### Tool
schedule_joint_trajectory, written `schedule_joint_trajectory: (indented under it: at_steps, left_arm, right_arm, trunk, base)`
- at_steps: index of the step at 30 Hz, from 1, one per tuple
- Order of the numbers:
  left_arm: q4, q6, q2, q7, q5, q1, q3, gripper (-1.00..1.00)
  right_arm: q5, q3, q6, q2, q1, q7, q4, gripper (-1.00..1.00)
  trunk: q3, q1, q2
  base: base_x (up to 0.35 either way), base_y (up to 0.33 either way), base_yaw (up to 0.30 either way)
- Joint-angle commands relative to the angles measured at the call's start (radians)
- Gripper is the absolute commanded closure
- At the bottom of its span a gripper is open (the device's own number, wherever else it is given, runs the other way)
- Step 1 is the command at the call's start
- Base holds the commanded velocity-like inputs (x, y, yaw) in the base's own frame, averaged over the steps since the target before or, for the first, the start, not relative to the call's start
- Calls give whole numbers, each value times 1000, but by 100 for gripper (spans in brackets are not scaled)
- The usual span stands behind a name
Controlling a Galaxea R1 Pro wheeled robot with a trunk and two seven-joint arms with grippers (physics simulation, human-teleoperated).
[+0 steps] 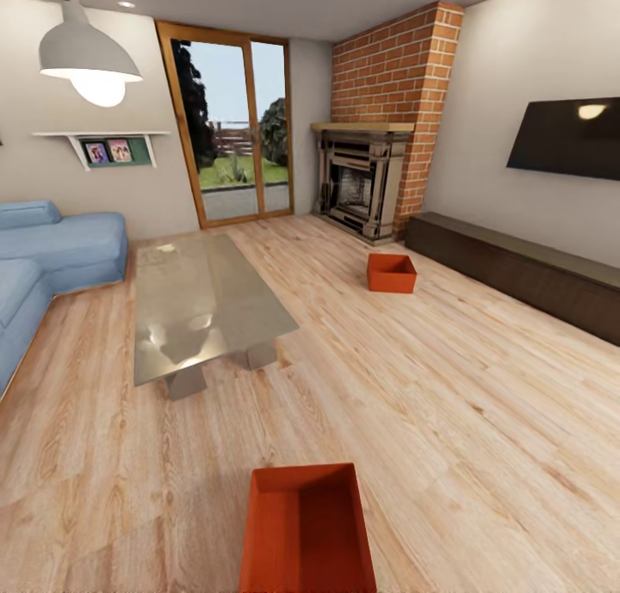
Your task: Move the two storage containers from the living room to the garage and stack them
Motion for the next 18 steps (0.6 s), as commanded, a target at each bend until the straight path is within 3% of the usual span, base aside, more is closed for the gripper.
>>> schedule_joint_trajectory:
  at_steps: [1, 18]
  left_arm:
    - [0, -2, 0, 1, 4, 0, -2, -100]
    - [0, -2, 0, 1, 4, 0, -2, -100]
  right_arm:
    - [-9, 9, -6, 0, -1, 0, 3, -100]
    - [-10, 7, -6, 0, -1, 0, 3, -100]
  trunk:
    - [-2, 0, 0]
    - [-30, 0, 0]
  base:
    - [0, 0, 0]
    - [0, 0, 0]
